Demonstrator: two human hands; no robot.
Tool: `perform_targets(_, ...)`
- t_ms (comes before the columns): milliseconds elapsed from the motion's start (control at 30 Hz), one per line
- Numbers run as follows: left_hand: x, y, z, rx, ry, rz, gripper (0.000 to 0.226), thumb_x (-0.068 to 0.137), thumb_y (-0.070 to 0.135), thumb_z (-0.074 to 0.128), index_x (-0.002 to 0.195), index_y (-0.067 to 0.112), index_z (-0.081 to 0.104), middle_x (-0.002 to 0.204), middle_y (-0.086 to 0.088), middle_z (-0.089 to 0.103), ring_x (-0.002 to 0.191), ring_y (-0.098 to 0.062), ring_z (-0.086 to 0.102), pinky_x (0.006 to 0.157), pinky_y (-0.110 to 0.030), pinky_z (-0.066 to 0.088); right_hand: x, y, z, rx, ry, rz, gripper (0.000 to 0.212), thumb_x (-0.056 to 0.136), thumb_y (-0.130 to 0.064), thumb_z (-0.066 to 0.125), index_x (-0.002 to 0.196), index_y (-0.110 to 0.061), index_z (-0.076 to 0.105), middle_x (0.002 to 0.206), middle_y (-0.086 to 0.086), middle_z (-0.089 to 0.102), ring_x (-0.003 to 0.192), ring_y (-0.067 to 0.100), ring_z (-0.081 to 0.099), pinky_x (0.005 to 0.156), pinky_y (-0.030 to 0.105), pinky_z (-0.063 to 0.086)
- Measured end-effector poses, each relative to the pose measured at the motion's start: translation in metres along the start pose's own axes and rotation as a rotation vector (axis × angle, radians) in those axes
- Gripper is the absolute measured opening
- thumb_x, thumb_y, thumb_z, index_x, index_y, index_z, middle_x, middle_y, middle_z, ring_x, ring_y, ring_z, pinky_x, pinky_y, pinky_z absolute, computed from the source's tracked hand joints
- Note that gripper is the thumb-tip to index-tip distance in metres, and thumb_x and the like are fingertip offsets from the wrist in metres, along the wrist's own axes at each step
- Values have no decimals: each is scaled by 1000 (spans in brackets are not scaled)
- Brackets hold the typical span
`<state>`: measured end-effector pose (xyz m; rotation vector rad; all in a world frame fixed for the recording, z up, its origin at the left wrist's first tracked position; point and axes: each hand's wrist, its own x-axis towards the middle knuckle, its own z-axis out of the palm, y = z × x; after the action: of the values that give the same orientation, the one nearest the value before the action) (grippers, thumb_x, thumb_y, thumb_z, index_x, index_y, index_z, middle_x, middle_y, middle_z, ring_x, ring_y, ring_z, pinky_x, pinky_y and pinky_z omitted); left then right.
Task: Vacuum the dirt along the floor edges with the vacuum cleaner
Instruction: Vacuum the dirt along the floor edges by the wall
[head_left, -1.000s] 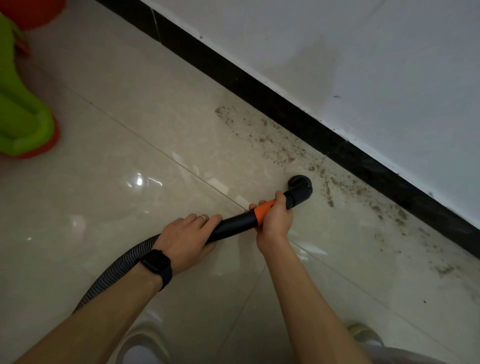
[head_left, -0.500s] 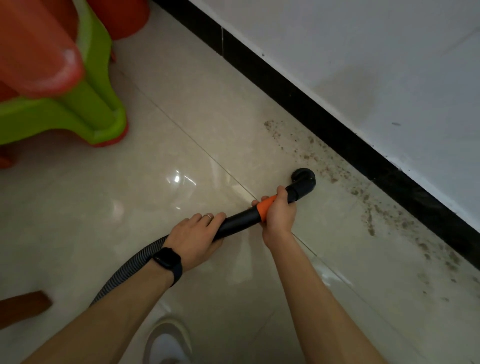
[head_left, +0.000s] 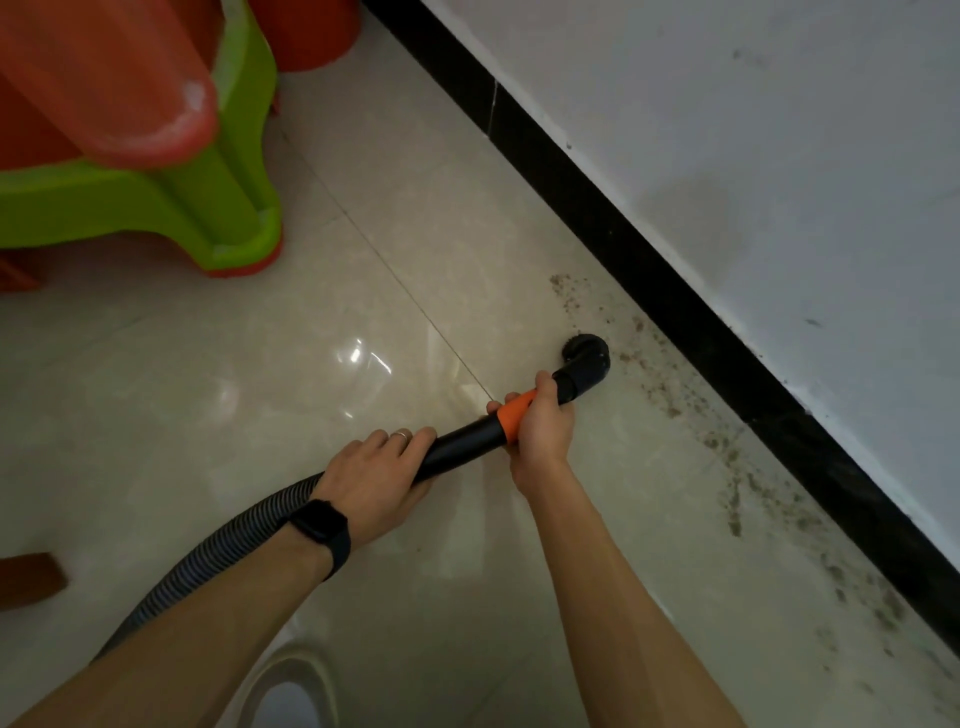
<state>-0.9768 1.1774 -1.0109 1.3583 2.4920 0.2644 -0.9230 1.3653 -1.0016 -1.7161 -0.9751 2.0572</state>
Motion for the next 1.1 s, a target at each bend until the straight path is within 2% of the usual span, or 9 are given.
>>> perform_targets(200, 5, -2, 1, 56, 33, -46, 45, 79, 33, 78, 116, 15, 59, 87, -5, 67, 66, -25, 60, 50, -33, 48, 9, -7, 16, -35, -61, -8, 15, 105, -34, 56, 110, -21, 53, 76, 7, 64, 58, 21, 70, 75, 43, 64)
perform_targets(300, 9, -3, 4, 42, 4, -103, 44, 87, 34, 68, 125, 15, 54, 97, -7, 66, 77, -28, 60, 59, -37, 49, 13, -9, 23, -47, -93, -11, 16, 105, -36, 56, 111, -22, 52, 75, 8, 66, 58, 21, 71, 80, 48, 64)
perform_targets(400, 15, -4, 6, 48, -7, -146, 45, 95, 37, 54, 135, 18, 46, 110, -6, 62, 89, -28, 59, 69, -38, 48, 17, -14, 29, -60, -131, 3, 17, 106, -39, 56, 111, -23, 50, 83, 11, 68, 59, 21, 72, 84, 52, 64)
perform_targets(567, 29, -2, 10, 56, -17, -181, 46, 99, 40, 44, 141, 23, 33, 121, -2, 56, 100, -25, 55, 78, -38, 48, 18, -12, 33, -79, -141, -29, 37, 104, -44, 60, 121, -13, 50, 90, 9, 68, 68, 21, 75, 65, 41, 64)
perform_targets(633, 36, 1, 12, 61, -24, -194, 47, 100, 40, 42, 142, 24, 28, 124, -1, 54, 103, -24, 53, 79, -39, 46, 16, -5, 35, -73, -151, -60, 33, 104, -39, 62, 121, -11, 53, 85, 6, 68, 68, 22, 75, 63, 38, 62)
perform_targets(700, 42, 3, 13, 64, -36, -207, 48, 99, 39, 42, 143, 24, 27, 126, -1, 54, 106, -25, 52, 80, -39, 45, 17, -3, 37, -35, -151, -76, 22, 105, -33, 60, 111, -13, 54, 74, 3, 65, 63, 22, 72, 63, 39, 61)
perform_targets(967, 63, 14, 16, 46, -31, -221, 48, 96, 32, 50, 141, 21, 35, 121, -4, 58, 102, -28, 55, 75, -42, 46, 37, -19, 41, -94, -114, -123, 15, 104, -29, 59, 101, -15, 54, 59, -3, 61, 55, 21, 64, 64, 41, 59)
perform_targets(1100, 75, 18, 17, 31, -3, -226, 46, 95, 34, 51, 137, 21, 35, 116, -3, 59, 96, -26, 56, 70, -40, 45, 48, -30, 45, -173, -102, -150, 21, 104, -32, 58, 111, -11, 55, 70, 2, 63, 56, 20, 68, 66, 41, 63)
